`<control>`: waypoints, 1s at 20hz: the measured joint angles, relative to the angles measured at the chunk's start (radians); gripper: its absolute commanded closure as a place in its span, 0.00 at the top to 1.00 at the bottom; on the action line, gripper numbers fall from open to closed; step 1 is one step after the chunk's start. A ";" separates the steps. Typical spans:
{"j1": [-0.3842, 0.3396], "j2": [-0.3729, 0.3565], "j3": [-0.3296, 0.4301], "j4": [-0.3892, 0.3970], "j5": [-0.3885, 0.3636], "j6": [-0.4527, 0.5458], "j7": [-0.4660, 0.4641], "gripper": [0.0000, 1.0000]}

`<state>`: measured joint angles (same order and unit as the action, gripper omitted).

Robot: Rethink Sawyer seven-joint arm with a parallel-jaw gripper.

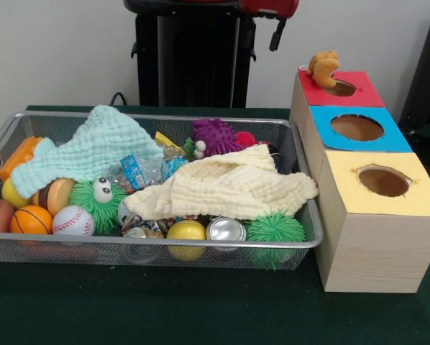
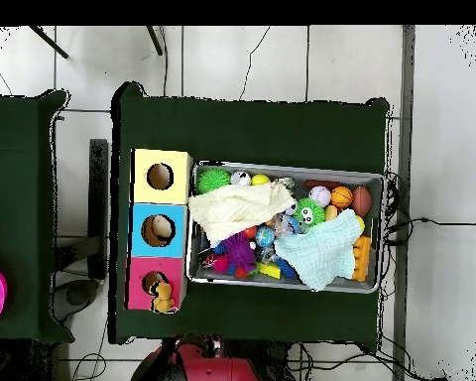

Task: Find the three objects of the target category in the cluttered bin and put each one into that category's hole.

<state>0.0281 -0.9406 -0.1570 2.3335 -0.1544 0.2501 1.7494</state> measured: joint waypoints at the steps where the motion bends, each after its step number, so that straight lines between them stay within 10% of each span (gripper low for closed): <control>1: 0.005 0.000 -0.002 0.000 0.000 0.000 0.000 1.00; 20: 0.112 0.026 -0.047 -0.006 0.019 0.000 0.000 1.00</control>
<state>0.1402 -0.9150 -0.2036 2.3273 -0.1351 0.2503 1.7494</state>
